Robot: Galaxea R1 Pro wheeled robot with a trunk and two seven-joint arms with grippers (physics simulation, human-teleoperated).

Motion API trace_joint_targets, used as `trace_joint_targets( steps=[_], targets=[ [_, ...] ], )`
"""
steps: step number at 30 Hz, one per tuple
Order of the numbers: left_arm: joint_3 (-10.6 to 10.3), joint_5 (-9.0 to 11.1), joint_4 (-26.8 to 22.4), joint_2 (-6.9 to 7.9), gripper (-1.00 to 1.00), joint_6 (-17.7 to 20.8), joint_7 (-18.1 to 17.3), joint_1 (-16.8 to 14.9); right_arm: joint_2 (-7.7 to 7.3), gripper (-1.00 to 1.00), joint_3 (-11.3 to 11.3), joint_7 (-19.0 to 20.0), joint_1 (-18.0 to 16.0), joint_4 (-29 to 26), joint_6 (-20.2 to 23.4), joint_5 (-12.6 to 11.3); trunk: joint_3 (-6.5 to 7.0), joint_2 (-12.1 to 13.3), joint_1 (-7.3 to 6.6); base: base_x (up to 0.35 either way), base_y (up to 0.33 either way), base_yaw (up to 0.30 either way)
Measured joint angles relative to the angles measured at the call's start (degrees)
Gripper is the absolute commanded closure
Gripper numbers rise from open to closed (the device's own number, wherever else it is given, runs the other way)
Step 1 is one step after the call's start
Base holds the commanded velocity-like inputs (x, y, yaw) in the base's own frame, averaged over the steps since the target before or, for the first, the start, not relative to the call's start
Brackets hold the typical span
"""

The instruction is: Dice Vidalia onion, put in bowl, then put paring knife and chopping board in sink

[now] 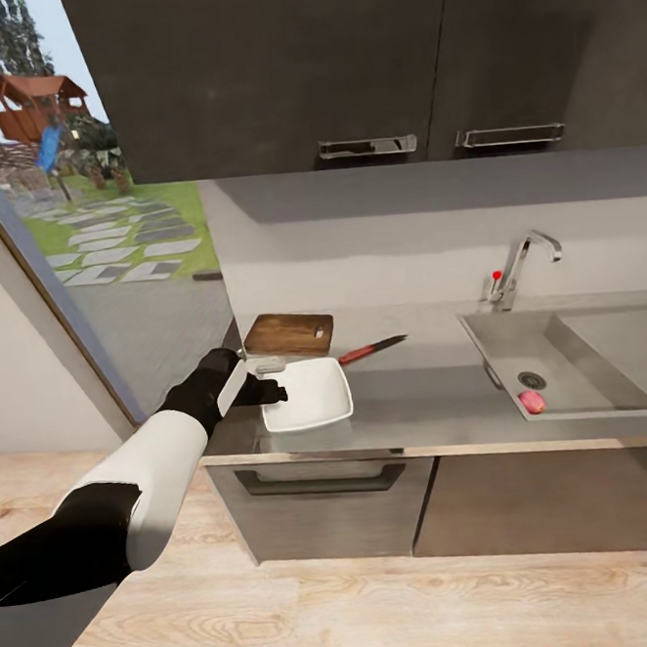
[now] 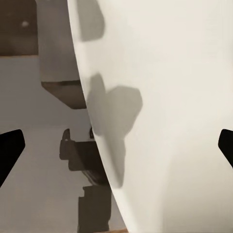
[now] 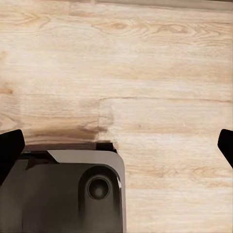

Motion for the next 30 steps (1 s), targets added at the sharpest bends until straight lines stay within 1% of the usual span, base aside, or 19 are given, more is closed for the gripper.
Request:
trace_joint_targets(
  steps=[3,4,9,30],
  targets=[
    [0.0,0.0,0.0,0.0,-1.0,0.0,-0.5,0.0,0.01,-1.0,0.0,0.0,0.0,0.0,0.0,0.0,-0.01,0.0,0.0,0.0,0.0,0.0],
    [0.0,0.0,-0.1,0.0,-1.0,0.0,-1.8,0.0,0.0,-1.0,0.0,0.0,0.0,0.0,0.0,0.0,-0.01,0.0,0.0,0.0,0.0,0.0],
    [0.0,0.0,-0.2,0.02,-1.0,0.0,-4.3,0.0,0.0,-1.0,0.0,0.0,0.0,0.0,0.0,0.0,-0.01,0.0,0.0,0.0,0.0,0.0],
    [0.0,-0.1,-0.3,0.09,-1.0,0.0,-4.7,0.0,0.0,-1.0,0.0,0.0,0.0,0.0,0.0,0.0,-0.01,0.0,0.0,0.0,0.0,0.0]
  ],
)
